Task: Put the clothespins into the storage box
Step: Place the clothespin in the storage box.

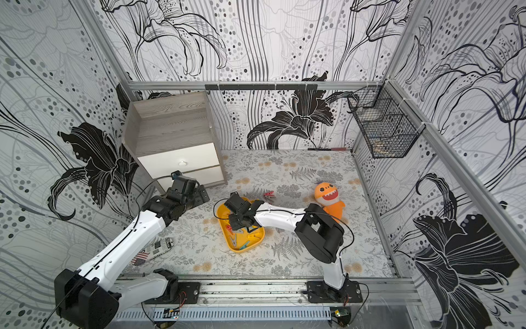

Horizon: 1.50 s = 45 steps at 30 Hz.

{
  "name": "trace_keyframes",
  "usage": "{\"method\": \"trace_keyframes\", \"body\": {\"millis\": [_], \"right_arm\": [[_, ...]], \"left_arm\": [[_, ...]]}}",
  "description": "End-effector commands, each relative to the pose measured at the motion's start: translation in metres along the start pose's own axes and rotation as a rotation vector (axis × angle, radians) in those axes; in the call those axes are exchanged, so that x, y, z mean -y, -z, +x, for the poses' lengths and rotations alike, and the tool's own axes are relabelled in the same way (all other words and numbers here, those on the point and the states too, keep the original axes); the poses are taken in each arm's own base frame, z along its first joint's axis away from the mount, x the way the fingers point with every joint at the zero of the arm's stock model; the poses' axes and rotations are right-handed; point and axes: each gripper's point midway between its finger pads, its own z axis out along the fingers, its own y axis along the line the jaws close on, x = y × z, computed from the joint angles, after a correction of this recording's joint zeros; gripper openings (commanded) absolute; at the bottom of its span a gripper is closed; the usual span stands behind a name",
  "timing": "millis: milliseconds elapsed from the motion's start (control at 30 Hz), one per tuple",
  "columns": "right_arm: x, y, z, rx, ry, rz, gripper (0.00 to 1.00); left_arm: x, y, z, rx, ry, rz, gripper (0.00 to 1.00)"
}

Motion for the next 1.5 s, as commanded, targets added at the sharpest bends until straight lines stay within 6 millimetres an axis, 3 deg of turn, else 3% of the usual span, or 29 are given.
{"method": "trace_keyframes", "body": {"millis": [0, 167, 333, 467, 667, 1033, 1267, 1467], "right_arm": [[0.016, 0.005, 0.008, -0.022, 0.007, 0.08, 0.22], [0.037, 0.027, 0.008, -0.025, 0.053, 0.187, 0.2], [0.058, 0.029, 0.027, -0.081, 0.064, 0.247, 0.2], [0.068, 0.023, 0.027, -0.078, 0.043, 0.263, 0.2], [0.077, 0.005, 0.01, -0.063, 0.042, 0.286, 0.21], [0.052, -0.022, -0.052, 0.079, 0.06, 0.237, 0.33], [0.045, -0.019, -0.063, 0.1, 0.071, 0.214, 0.37], [0.058, 0.017, -0.068, 0.139, 0.051, 0.227, 0.37]], "left_arm": [[0.003, 0.009, -0.014, 0.043, 0.01, 0.008, 0.97], [-0.002, 0.012, -0.016, 0.051, 0.009, -0.001, 0.97], [-0.005, 0.012, -0.017, 0.051, 0.015, -0.001, 0.97], [-0.004, 0.011, -0.016, 0.047, 0.021, 0.005, 0.97], [-0.005, 0.013, -0.019, 0.055, 0.016, 0.002, 0.97], [-0.004, 0.011, -0.019, 0.05, 0.012, -0.002, 0.97], [-0.004, 0.009, -0.02, 0.048, 0.005, -0.008, 0.97], [-0.003, 0.006, -0.019, 0.043, 0.007, -0.006, 0.97]]}}
